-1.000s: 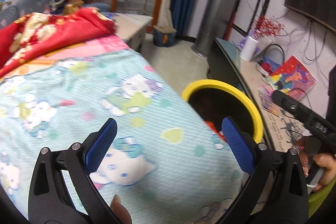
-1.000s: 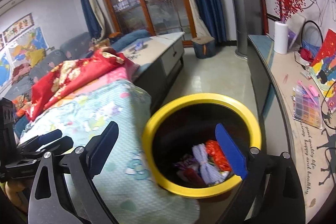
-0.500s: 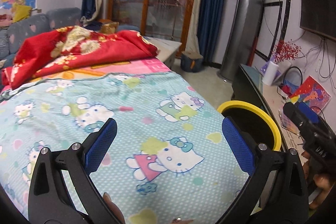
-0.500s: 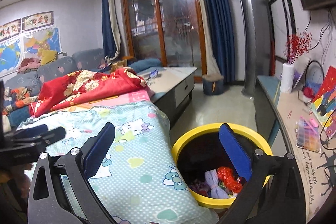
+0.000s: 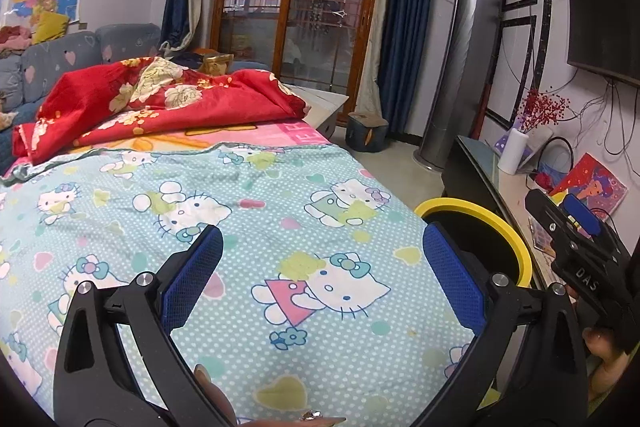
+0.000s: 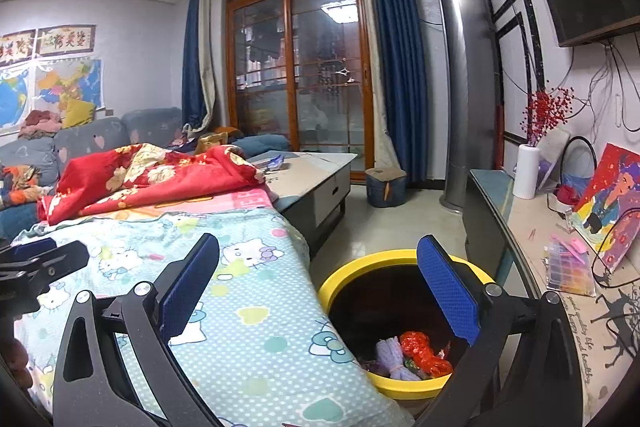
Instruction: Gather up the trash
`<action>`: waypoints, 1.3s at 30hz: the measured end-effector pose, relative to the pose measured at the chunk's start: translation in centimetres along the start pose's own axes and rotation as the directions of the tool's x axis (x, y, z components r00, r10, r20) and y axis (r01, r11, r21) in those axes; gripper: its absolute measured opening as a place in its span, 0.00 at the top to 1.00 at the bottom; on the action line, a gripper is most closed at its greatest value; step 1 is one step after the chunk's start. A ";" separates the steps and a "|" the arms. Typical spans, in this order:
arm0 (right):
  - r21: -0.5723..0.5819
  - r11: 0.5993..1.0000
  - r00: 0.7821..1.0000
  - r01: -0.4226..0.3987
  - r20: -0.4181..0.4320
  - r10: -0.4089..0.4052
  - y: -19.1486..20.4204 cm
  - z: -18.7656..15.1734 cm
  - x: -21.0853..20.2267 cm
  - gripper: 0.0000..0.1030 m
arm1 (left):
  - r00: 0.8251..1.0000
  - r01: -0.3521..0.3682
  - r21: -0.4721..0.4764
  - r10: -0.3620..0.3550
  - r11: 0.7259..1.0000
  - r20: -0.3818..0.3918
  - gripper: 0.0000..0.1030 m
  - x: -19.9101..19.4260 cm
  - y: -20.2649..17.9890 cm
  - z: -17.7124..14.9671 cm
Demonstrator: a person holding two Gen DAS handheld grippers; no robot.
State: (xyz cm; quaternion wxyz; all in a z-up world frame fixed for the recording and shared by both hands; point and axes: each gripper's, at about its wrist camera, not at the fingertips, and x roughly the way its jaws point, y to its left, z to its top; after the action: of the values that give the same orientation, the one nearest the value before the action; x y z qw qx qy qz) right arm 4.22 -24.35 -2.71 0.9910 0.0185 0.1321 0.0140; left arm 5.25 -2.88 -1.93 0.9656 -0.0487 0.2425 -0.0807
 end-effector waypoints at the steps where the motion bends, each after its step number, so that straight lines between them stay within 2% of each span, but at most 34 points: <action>1: 0.001 1.000 1.000 0.001 -0.006 -0.001 0.0 0.0 0.0 0.06 | 1.000 0.002 0.000 -0.002 1.000 -0.002 0.11 0.0 0.0 -0.1; 39: -0.003 1.000 1.000 0.001 -0.016 -0.001 0.1 -0.1 0.2 0.06 | 1.000 0.000 0.006 0.000 1.000 0.002 0.11 -0.1 -0.2 -0.1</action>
State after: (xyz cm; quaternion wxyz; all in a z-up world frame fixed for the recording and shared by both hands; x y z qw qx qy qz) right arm 4.39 -24.27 -2.86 0.9899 0.0170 0.1401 0.0140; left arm 5.03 -3.09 -1.96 0.9659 -0.0458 0.2414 -0.0815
